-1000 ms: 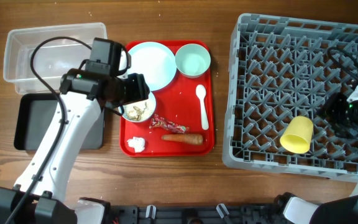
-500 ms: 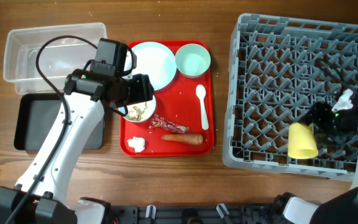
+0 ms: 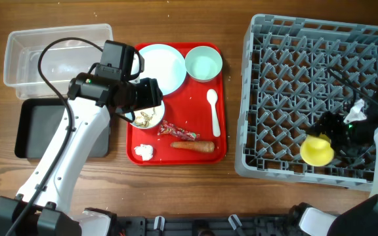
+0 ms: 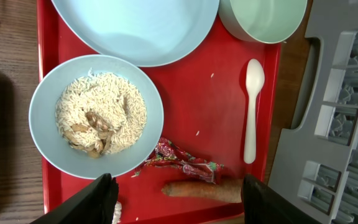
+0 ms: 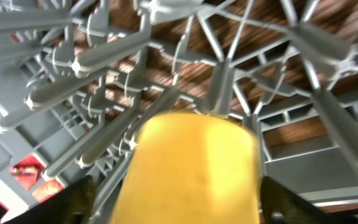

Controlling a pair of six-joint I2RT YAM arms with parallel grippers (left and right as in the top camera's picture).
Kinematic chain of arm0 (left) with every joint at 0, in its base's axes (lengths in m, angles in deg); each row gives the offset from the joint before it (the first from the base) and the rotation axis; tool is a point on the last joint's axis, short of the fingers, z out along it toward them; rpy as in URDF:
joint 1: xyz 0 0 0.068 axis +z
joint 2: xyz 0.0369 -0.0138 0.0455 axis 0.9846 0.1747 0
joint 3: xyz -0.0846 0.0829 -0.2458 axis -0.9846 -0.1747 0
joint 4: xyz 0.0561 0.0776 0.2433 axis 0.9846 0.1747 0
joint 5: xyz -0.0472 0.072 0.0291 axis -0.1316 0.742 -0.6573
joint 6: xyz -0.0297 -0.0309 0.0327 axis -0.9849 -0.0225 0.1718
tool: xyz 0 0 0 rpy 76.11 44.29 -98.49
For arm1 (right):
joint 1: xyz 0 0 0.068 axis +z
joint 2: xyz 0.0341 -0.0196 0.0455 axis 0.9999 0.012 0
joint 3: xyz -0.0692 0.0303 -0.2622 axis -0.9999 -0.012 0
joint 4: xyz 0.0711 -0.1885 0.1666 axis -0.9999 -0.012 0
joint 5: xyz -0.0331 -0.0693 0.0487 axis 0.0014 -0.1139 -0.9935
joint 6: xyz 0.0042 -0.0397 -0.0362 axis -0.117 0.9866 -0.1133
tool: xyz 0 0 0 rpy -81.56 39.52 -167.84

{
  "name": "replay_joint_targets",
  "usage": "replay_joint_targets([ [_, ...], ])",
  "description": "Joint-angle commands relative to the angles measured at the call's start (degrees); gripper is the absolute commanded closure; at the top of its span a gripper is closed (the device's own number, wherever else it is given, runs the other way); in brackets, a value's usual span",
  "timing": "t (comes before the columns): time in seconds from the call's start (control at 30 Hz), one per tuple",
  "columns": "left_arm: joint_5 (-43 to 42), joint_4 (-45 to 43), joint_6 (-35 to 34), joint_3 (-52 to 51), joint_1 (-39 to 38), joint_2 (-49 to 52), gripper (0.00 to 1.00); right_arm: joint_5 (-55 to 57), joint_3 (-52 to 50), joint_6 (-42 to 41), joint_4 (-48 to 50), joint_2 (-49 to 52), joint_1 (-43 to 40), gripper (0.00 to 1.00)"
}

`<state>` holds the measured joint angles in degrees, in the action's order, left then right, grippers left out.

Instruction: Sort waste into correct bins and load items into the dishwasher rack

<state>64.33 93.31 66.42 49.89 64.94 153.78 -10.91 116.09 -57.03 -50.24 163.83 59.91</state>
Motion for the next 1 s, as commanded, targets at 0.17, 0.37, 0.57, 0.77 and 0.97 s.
replay_joint_targets([
  [0.17, -0.7, -0.2, 0.9, 0.3, -0.2, -0.7, 0.35, -8.1, -0.2, 3.1, -0.3, 0.2, 0.3, 0.05],
  [0.37, -0.7, -0.2, 0.9, 0.3, -0.2, -0.7, 0.35, -9.1, -2.7, 2.8, 2.7, 0.2, 0.3, 0.02],
  [0.57, -0.7, -0.1, 0.9, 0.3, -0.2, -0.7, 0.35, -9.1, -2.5, 1.3, 5.9, 0.2, 0.3, 0.22],
  [0.77, -0.7, -0.1, 0.9, 0.3, -0.2, -0.7, 0.35, -8.3, 2.3, 1.3, 7.1, -1.0, 0.3, 0.29],
  [0.97, -0.7, -0.1, 0.9, 0.3, -0.2, -0.7, 0.35, -1.7, 8.1, 0.9, 15.8, -2.6, 0.3, 0.34],
])
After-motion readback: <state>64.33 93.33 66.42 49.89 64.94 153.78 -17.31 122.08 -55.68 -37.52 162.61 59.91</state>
